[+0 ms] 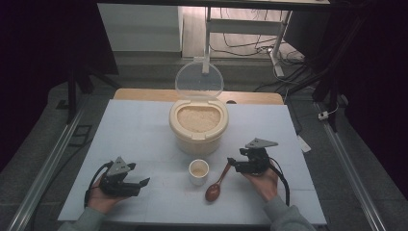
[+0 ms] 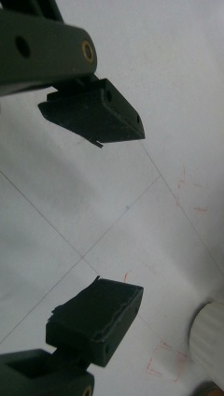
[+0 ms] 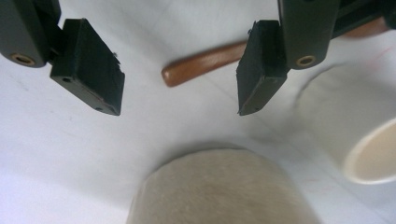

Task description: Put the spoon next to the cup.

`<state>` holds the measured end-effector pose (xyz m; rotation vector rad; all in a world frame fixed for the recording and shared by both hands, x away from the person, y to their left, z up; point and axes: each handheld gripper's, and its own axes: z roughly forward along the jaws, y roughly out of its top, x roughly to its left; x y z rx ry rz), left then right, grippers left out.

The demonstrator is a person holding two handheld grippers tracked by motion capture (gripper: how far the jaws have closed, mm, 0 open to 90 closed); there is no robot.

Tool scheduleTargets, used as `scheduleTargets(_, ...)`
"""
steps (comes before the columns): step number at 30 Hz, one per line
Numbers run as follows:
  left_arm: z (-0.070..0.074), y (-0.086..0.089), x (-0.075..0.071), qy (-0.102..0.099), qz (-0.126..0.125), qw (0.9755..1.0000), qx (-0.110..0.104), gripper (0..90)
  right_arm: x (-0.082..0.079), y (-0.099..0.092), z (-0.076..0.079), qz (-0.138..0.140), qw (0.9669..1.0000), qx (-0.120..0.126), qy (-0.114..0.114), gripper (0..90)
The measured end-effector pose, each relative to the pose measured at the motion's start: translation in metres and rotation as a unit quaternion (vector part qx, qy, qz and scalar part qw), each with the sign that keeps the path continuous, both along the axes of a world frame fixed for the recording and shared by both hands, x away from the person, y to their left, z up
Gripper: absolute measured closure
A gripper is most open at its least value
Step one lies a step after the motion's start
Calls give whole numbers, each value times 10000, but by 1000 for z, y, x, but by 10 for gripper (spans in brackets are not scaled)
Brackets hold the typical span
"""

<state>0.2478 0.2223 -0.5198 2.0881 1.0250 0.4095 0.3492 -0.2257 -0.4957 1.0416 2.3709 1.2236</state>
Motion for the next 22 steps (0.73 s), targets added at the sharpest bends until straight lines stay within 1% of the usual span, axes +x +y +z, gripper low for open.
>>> scheduleTargets(2,0,0,0,-15,-11,10000,0,218,-8,-9,3,135,9999,52,-84,338)
scheduleTargets(3,1,0,-1,-20,-10,10000,-3,218,-12,-14,4,148,9998,47,-130,338)
scheduleTargets(5,1,-1,-1,-28,-8,10000,-6,217,-20,-25,5,196,9995,196,-164,339)
scheduleTargets(7,1,-1,0,-28,-11,10000,-2,217,-26,-36,5,243,9991,273,-197,344)
scheduleTargets(11,1,-1,0,-56,-23,10000,1,217,-37,-52,4,301,9988,245,-302,348)
scheduleTargets(14,2,-1,-1,-101,-32,9999,-23,217,-43,-60,3,341,9986,141,-386,354)
scheduleTargets(16,2,-1,-1,-119,-43,9999,-26,218,-45,-65,3,350,9984,142,-416,355)
scheduleTargets(19,3,-2,-1,-132,-59,9999,-14,218,-46,-70,2,320,9985,152,-416,356)
scheduleTargets(22,3,-2,-1,-159,-65,9999,-23,218,-47,-73,1,356,9985,156,-396,357)
